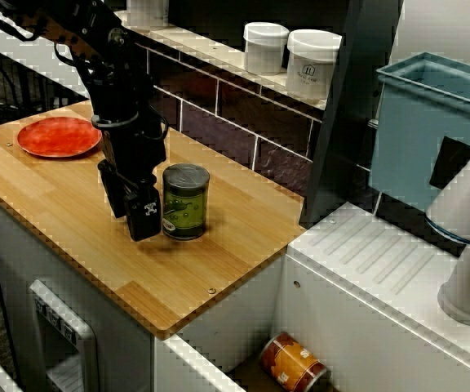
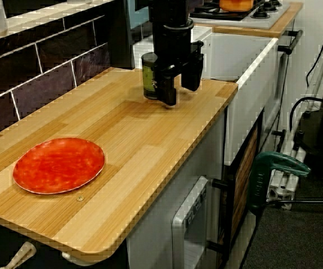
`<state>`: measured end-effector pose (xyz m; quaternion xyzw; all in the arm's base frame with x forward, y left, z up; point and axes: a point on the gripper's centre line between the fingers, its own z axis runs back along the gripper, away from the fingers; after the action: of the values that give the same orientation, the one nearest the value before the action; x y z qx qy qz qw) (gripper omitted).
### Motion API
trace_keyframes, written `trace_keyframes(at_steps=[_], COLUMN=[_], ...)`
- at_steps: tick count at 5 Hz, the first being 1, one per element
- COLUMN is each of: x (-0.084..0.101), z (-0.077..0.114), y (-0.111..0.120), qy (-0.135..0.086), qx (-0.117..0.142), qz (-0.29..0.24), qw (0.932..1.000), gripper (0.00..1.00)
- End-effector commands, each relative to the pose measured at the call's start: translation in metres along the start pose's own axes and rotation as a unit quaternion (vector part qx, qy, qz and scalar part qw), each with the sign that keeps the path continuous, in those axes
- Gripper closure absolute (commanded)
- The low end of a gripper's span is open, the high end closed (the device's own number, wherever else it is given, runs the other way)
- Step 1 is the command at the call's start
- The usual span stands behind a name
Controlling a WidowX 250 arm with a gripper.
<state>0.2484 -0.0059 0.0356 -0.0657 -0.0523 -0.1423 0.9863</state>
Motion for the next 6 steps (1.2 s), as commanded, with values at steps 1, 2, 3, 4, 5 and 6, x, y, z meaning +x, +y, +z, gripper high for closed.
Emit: trace_keyframes(at_steps=[1,2,3,4,5,6], x=[0.013,0.022,0.035,0.048,0.059,0.067], z=[0.008,0.009,0.012,0.013,0.021,0.030], y=[-0.020,-0.028,-0.027,-0.022,-0.017,-0.008], qy=[-0.041,-0.089,-0.099,-0.101,-0.103,-0.108], qx=[0.009,0.040,0.048,0.048,0.044,0.035], qz=[0.057,0.112,0.133,0.142,0.139,0.144], qw=[0.9975,0.9890,0.9850,0.9836,0.9839,0.9831], gripper=[0.00,0.00,0.00,0.00,0.00,0.00])
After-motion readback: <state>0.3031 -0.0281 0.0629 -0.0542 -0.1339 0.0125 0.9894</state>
